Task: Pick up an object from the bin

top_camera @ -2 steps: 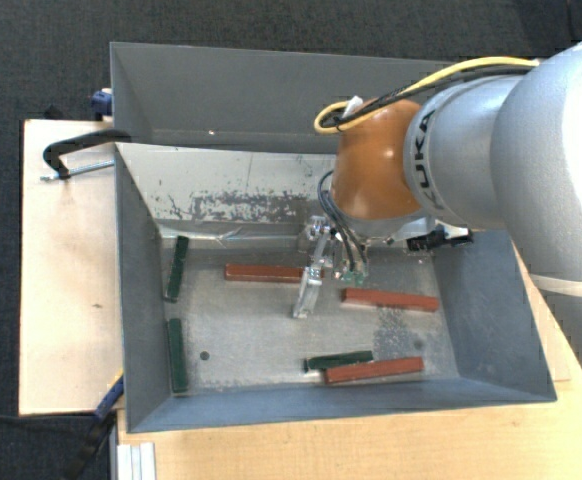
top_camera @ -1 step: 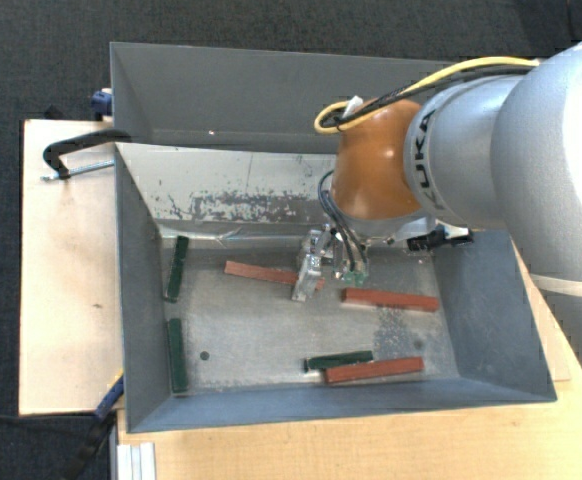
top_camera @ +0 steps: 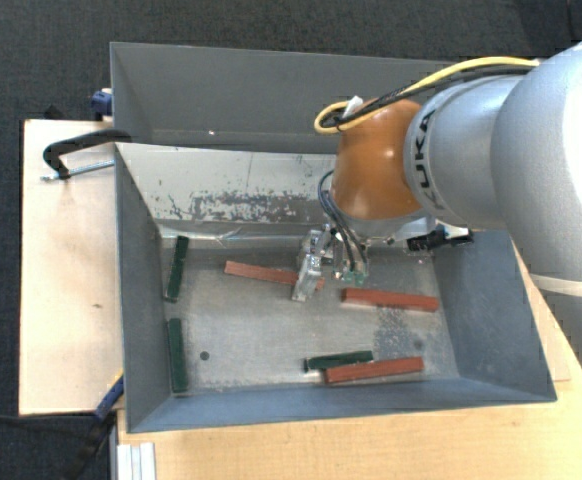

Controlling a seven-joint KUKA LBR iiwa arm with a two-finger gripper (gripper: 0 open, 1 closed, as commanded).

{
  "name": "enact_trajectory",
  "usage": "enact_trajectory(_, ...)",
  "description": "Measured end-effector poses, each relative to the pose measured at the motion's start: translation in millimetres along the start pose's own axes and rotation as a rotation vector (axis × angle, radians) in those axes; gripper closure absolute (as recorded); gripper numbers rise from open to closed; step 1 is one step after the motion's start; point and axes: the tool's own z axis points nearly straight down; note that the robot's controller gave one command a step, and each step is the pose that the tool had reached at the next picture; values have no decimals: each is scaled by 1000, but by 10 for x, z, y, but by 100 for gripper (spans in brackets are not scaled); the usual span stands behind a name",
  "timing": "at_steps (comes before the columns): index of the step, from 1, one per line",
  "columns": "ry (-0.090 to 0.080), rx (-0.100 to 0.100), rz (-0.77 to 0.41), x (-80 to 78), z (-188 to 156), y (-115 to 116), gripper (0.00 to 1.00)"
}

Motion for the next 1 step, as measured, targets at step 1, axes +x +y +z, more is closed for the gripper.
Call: enact_trajectory(1, 7, 2, 3, 118, -466, -78, 100)
